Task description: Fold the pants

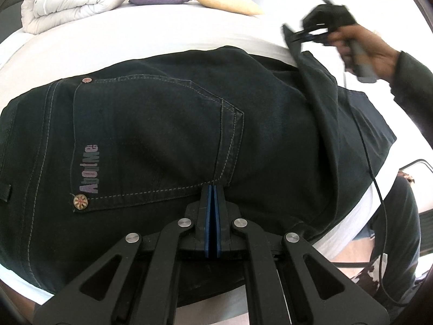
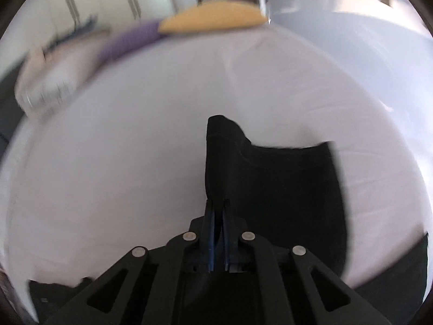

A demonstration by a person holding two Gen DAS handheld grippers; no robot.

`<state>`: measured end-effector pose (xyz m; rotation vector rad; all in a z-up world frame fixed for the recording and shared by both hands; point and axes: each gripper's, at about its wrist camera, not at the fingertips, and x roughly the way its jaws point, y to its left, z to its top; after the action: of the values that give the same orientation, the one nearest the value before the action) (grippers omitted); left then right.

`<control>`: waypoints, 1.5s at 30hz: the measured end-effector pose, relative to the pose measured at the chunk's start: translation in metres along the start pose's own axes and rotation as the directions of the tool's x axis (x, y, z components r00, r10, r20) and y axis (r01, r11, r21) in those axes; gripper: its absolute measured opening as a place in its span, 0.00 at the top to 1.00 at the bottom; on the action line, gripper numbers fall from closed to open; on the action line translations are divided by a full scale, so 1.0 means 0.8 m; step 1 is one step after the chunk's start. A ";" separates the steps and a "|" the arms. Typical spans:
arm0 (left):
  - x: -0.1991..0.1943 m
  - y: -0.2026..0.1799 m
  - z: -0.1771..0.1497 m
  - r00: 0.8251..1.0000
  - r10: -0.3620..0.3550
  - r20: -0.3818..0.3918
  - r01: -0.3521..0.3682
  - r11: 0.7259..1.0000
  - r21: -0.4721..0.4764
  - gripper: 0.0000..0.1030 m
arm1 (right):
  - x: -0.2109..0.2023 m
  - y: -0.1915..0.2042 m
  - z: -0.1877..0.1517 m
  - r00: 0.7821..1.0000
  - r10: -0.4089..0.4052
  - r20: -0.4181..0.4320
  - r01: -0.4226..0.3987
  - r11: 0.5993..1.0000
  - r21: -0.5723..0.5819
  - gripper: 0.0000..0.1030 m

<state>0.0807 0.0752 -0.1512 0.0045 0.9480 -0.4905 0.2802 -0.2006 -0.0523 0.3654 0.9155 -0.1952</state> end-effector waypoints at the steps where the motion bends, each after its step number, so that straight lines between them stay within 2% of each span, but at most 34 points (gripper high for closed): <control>1: 0.000 0.000 0.000 1.000 0.003 -0.001 -0.003 1.000 0.003 0.98 | -0.027 -0.022 -0.006 0.998 0.042 0.037 -0.043 0.998 0.043 0.95; 5: 0.001 -0.004 0.002 1.000 0.009 -0.006 -0.009 1.000 0.005 0.98 | -0.120 -0.119 -0.051 0.980 0.104 0.171 -0.139 0.970 0.202 0.95; 8: 0.001 -0.010 0.004 1.000 0.025 -0.011 -0.025 1.000 0.011 0.98 | -0.168 -0.211 -0.104 0.953 0.151 0.264 -0.239 0.908 0.343 0.95; 11: 0.001 -0.015 0.007 0.999 0.040 -0.019 -0.040 0.999 0.019 0.98 | -0.167 -0.291 -0.180 0.963 0.136 0.234 -0.240 0.832 0.501 0.95; 14: 0.002 -0.019 0.010 0.998 0.048 -0.030 -0.047 0.999 0.020 0.98 | -0.152 -0.334 -0.236 0.977 0.108 0.186 -0.201 0.765 0.612 0.92; 15: 0.002 -0.019 0.011 0.998 0.051 -0.034 -0.050 0.999 0.020 0.98 | -0.151 -0.345 -0.254 0.971 0.127 0.201 -0.229 0.730 0.644 0.92; 17: 0.002 -0.021 0.014 0.997 0.059 -0.042 -0.058 0.998 0.019 0.98 | -0.151 -0.347 -0.274 0.949 0.180 0.259 -0.312 0.665 0.679 0.80; 19: 0.002 -0.024 0.017 0.996 0.072 -0.050 -0.071 0.997 0.020 0.98 | -0.154 -0.342 -0.271 0.924 0.224 0.311 -0.380 0.642 0.666 0.47; 21: 0.003 -0.026 0.018 0.995 0.087 -0.055 -0.085 0.996 0.024 0.98 | -0.158 -0.336 -0.261 0.919 0.215 0.329 -0.386 0.652 0.653 0.35; 23: 0.004 -0.029 0.019 0.993 0.099 -0.060 -0.097 0.995 0.025 0.98 | -0.148 -0.331 -0.253 0.924 0.212 0.317 -0.377 0.640 0.670 0.34; 26: 0.004 -0.031 0.019 0.992 0.110 -0.065 -0.108 0.994 0.033 0.98 | -0.132 -0.342 -0.242 0.917 0.217 0.335 -0.398 0.582 0.709 0.38; 27: 0.004 -0.032 0.019 0.992 0.112 -0.067 -0.110 0.993 0.035 0.98 | -0.128 -0.347 -0.236 0.919 0.212 0.333 -0.393 0.578 0.715 0.44; 29: 0.004 -0.032 0.020 0.991 0.112 -0.069 -0.110 0.993 0.037 0.98 | -0.126 -0.352 -0.243 0.921 0.214 0.326 -0.389 0.571 0.723 0.66; 30: 0.004 -0.032 0.021 0.991 0.111 -0.070 -0.108 0.993 0.039 0.98 | -0.118 -0.357 -0.241 0.919 0.229 0.320 -0.394 0.558 0.731 0.96; 32: 0.004 -0.031 0.021 0.992 0.107 -0.070 -0.104 0.994 0.044 0.98 | -0.115 -0.370 -0.252 0.923 0.220 0.316 -0.385 0.518 0.764 0.96; 33: 0.005 -0.031 0.021 0.992 0.106 -0.071 -0.103 0.993 0.048 0.98 | -0.117 -0.373 -0.258 0.917 0.226 0.327 -0.398 0.506 0.765 0.97; 35: 0.005 -0.032 0.021 0.992 0.104 -0.074 -0.100 0.993 0.057 0.98 | -0.130 -0.371 -0.268 0.926 0.199 0.319 -0.376 0.534 0.757 0.97; 36: 0.005 -0.031 0.022 0.992 0.102 -0.077 -0.097 0.993 0.062 0.98 | -0.133 -0.369 -0.271 0.928 0.192 0.318 -0.371 0.533 0.760 0.97; 40: 0.006 -0.031 0.024 0.991 0.096 -0.093 -0.088 0.993 0.083 0.98 | -0.143 -0.377 -0.289 0.926 0.206 0.318 -0.378 0.498 0.780 0.97; 43: 0.004 -0.028 0.023 0.991 0.094 -0.098 -0.084 0.991 0.100 0.98 | -0.145 -0.383 -0.294 0.923 0.226 0.310 -0.383 0.495 0.780 0.97; 45: 0.002 -0.027 0.022 0.990 0.093 -0.102 -0.082 0.991 0.106 0.98 | -0.141 -0.387 -0.298 0.917 0.244 0.316 -0.396 0.464 0.792 0.97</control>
<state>0.0865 0.0518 -0.1378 0.1649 1.0219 -0.4596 -0.0613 -0.3922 -0.1635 1.4329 0.5016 -0.3110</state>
